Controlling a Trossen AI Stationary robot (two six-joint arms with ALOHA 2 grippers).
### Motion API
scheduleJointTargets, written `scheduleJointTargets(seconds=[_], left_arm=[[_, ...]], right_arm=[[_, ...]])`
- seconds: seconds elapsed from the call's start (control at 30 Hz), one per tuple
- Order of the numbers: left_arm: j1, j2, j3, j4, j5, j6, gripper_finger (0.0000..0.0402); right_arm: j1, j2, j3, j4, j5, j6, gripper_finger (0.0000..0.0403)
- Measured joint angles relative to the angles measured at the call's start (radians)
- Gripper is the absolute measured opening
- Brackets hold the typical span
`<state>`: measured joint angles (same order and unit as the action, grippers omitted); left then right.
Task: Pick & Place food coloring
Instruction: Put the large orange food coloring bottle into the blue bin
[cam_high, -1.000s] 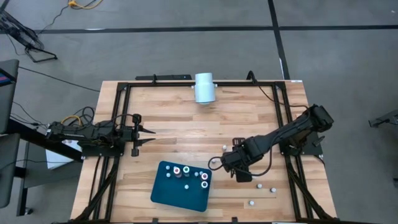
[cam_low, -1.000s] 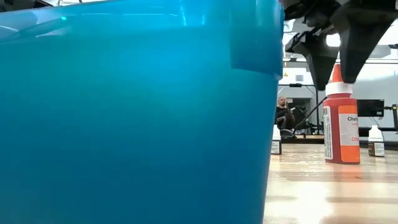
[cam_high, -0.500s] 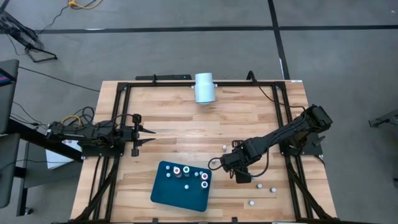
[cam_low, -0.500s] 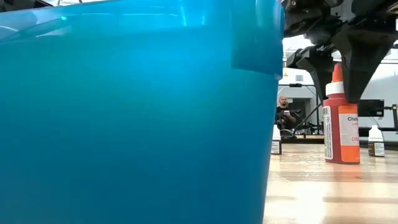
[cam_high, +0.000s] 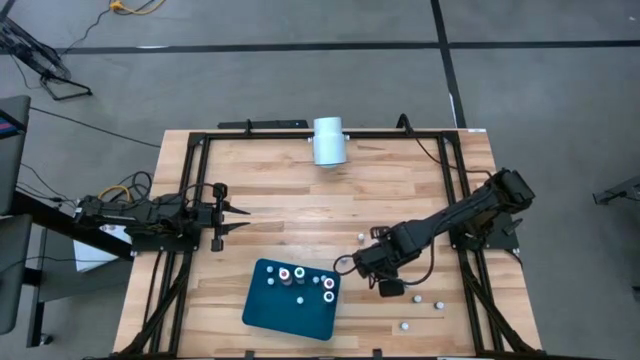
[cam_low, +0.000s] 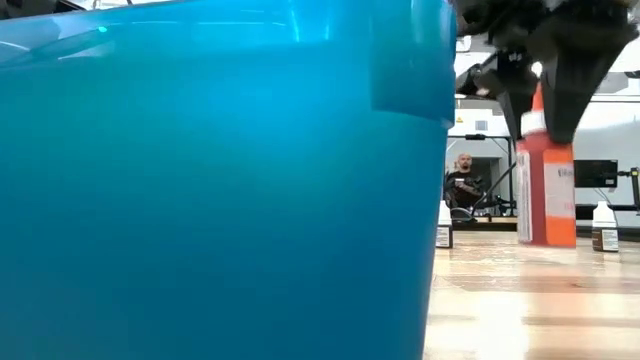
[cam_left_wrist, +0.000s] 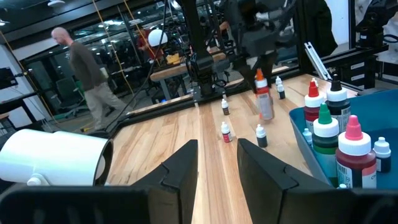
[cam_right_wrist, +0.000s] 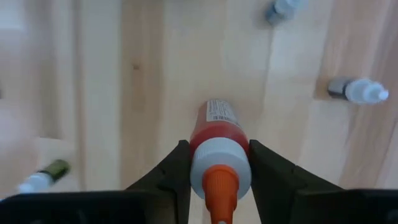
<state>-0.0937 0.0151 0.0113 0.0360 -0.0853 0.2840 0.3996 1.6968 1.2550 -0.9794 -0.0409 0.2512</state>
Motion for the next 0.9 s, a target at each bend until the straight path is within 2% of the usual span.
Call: scheduleJointTargets(seconds=[0.47,0.7,0.9], left_arm=[[0.000,0.000,0.000,0.000,0.000,0.000,0.0105],[0.000,0.000,0.000,0.000,0.000,0.000,0.0105],[0.000,0.000,0.000,0.000,0.000,0.000,0.0105]], right_arm=[[0.045,0.005,0.160,-0.056,-0.066,-0.024,0.0116],[0.086,0.072,0.283,-0.088,-0.074,-0.024,0.0116],[0.119,0.176,0.460,-0.162,-0.088,-0.060,0.0116]])
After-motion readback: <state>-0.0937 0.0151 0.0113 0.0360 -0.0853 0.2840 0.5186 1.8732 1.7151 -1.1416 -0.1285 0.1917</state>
